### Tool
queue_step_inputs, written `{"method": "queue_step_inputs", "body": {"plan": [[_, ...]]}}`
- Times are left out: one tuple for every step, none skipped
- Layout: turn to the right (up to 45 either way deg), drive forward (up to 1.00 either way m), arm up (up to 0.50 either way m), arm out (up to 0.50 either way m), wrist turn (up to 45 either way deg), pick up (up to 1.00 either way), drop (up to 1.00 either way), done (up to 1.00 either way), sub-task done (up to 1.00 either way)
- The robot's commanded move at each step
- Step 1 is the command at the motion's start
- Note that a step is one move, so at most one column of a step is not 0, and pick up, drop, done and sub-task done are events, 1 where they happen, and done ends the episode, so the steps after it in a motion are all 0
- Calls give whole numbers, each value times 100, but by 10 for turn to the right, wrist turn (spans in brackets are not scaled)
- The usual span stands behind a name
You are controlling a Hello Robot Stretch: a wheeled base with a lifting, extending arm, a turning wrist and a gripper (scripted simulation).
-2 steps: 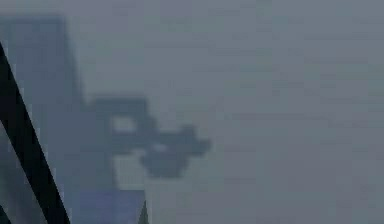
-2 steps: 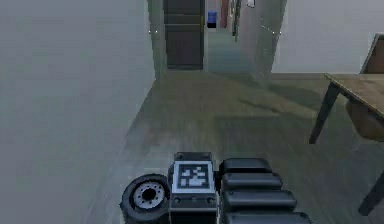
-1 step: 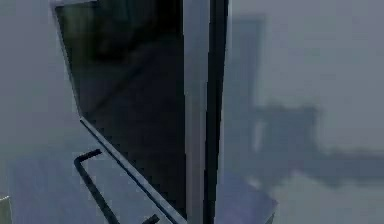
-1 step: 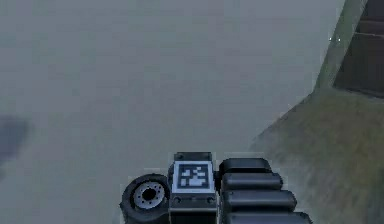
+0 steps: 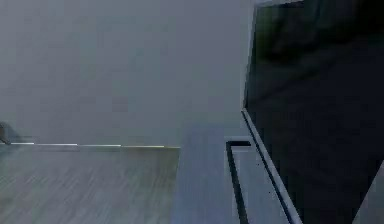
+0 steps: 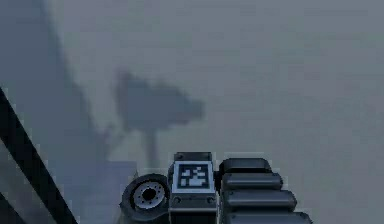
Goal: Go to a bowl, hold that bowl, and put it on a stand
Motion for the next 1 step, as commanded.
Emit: {"method": "queue_step_inputs", "body": {"plan": [[-450, 0, 0, 0, 0, 0, 0, 0, 0]]}}
